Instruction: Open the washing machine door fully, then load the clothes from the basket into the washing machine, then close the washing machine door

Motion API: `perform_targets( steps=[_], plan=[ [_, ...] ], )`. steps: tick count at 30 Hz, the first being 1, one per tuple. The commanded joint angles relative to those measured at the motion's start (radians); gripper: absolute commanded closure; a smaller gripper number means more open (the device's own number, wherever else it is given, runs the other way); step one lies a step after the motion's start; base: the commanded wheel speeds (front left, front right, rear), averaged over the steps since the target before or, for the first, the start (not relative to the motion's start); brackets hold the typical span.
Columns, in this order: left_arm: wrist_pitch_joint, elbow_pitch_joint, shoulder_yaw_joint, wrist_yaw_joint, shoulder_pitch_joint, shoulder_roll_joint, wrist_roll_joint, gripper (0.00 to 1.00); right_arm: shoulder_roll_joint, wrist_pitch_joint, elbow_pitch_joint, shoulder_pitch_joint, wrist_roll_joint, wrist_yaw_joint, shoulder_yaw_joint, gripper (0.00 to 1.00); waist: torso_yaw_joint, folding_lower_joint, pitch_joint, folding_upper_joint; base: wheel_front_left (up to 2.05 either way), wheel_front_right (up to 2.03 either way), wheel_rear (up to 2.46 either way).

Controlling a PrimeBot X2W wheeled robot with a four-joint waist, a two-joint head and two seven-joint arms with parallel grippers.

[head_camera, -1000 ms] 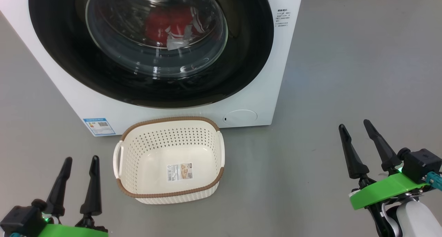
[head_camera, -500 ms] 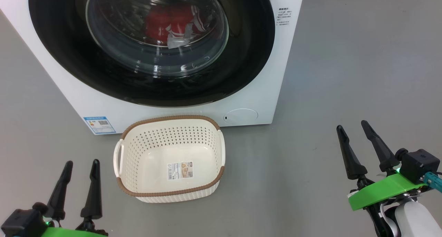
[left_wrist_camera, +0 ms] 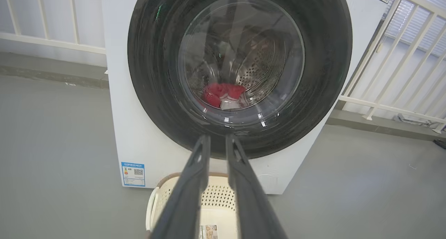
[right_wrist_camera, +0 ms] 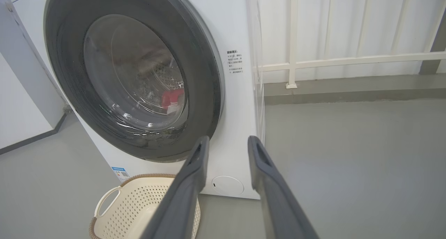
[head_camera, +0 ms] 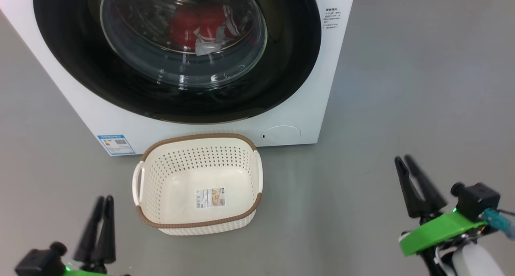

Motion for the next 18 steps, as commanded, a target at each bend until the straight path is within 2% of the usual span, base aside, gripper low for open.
perform_targets(
  steps=[1, 8, 12, 18],
  plan=[
    [0.002, 0.011, -0.003, 0.000, 0.003, -0.009, -0.002, 1.00, 0.006, 0.001, 0.011, 0.007, 0.002, 0.000, 0.002, 1.00, 0.000, 0.0000, 0.000, 0.0000, 0.00, 0.00, 0.00],
    [0.017, 0.021, 0.001, 0.000, 0.005, -0.017, -0.065, 1.00, 0.016, 0.018, 0.014, 0.020, 0.067, 0.000, -0.004, 1.00, 0.001, 0.0022, -0.007, 0.0000, 0.00, 0.00, 0.00],
    [0.027, 0.027, 0.005, 0.000, 0.001, -0.019, -0.104, 1.00, 0.020, 0.029, 0.015, 0.022, 0.108, 0.000, -0.009, 1.00, 0.001, 0.0003, -0.008, 0.0000, 0.00, 0.00, 0.00],
    [0.042, 0.035, 0.011, 0.000, -0.005, -0.022, -0.162, 1.00, 0.026, 0.045, 0.016, 0.024, 0.168, 0.000, -0.017, 1.00, 0.002, 0.0000, -0.012, 0.0000, 0.00, 0.00, 0.00]
  ],
)
